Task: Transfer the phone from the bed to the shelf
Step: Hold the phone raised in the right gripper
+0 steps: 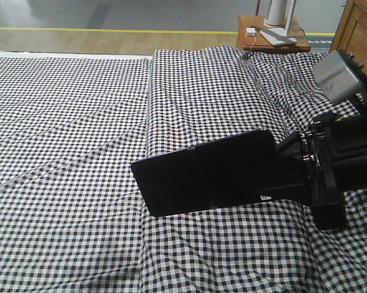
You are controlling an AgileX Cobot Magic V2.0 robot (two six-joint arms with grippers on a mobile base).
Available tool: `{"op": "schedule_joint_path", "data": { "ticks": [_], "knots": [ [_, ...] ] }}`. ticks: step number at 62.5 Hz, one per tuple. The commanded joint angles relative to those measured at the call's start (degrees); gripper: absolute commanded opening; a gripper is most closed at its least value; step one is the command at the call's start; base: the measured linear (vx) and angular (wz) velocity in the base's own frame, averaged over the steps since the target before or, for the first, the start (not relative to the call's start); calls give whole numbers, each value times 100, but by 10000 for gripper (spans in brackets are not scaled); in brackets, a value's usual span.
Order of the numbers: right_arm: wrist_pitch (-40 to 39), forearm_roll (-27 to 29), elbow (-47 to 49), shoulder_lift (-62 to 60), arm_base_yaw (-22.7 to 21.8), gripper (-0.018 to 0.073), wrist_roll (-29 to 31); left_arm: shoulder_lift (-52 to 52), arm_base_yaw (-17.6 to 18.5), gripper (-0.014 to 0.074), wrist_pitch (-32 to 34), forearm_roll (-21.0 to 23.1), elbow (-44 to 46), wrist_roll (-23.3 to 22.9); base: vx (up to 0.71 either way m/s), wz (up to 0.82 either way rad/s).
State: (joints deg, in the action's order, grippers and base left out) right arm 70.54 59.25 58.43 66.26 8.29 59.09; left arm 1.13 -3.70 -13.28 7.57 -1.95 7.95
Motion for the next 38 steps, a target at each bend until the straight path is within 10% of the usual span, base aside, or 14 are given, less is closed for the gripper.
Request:
{"op": "schedule_joint_path", "data": {
  "ticks": [1,38],
  "knots": [
    [343,598,145,-116,-2,-4,66,38,-11,1,418,36,-14,-22,0,0],
    [331,297,151,-111,458,-4,135,38,-11,1,418,36,-14,-22,0,0]
  ]
}}
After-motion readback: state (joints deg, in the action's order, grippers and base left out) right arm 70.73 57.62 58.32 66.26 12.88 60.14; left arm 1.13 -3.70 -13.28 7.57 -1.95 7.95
